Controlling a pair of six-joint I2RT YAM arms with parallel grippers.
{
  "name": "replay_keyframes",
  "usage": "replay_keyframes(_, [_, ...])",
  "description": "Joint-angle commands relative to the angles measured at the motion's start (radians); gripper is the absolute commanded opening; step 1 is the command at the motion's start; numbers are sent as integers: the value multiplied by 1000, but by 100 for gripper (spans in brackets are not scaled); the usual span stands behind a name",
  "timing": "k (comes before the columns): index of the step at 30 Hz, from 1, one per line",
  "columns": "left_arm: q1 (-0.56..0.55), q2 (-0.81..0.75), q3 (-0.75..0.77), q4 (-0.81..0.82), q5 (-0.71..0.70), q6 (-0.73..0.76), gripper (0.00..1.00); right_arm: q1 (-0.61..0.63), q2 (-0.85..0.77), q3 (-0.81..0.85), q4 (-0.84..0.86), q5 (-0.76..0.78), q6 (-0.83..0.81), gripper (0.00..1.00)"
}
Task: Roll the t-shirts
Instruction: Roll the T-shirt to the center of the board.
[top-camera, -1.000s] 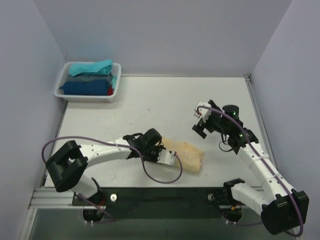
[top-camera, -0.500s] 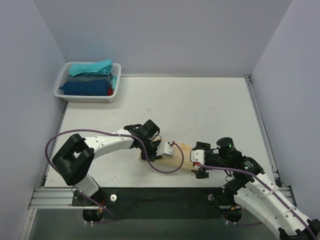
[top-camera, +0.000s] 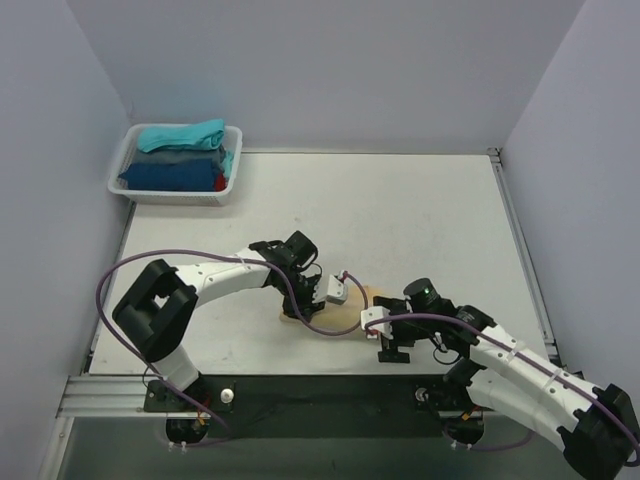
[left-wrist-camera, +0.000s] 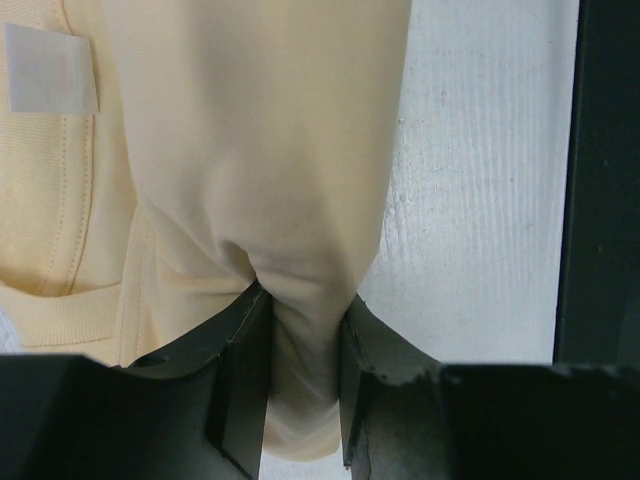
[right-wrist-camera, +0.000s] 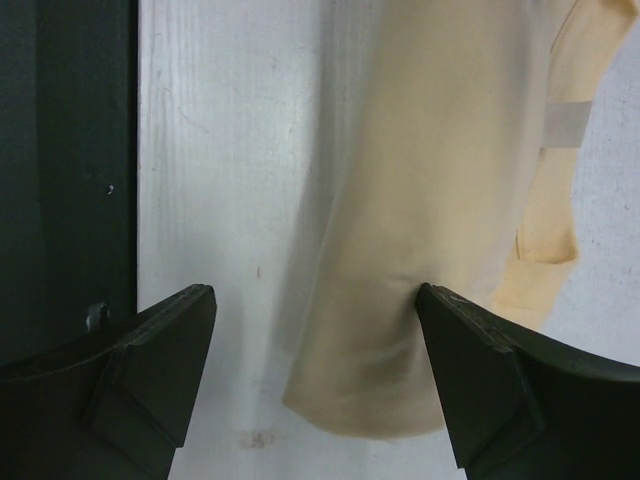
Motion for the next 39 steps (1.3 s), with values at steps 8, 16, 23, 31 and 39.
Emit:
replay_keyframes(8, [70,65,109,-264,154,91,21,67,202,10,221,251,47,57])
replay_keyframes(16, [88,123,185,-420,269,108,20,-41,319,166,69,102,159,27])
replay_keyframes(23, [175,298,357,-648,423,166,16,-271,581,366,-194,-203,161,24])
replay_keyframes(31, [303,590,609,-950,570,287,13,-399,946,681,-521,-388,-3,23])
replay_keyframes(39, [352,641,700,-791,498,117,32,-439,1201,875,-716,-345,-70,21])
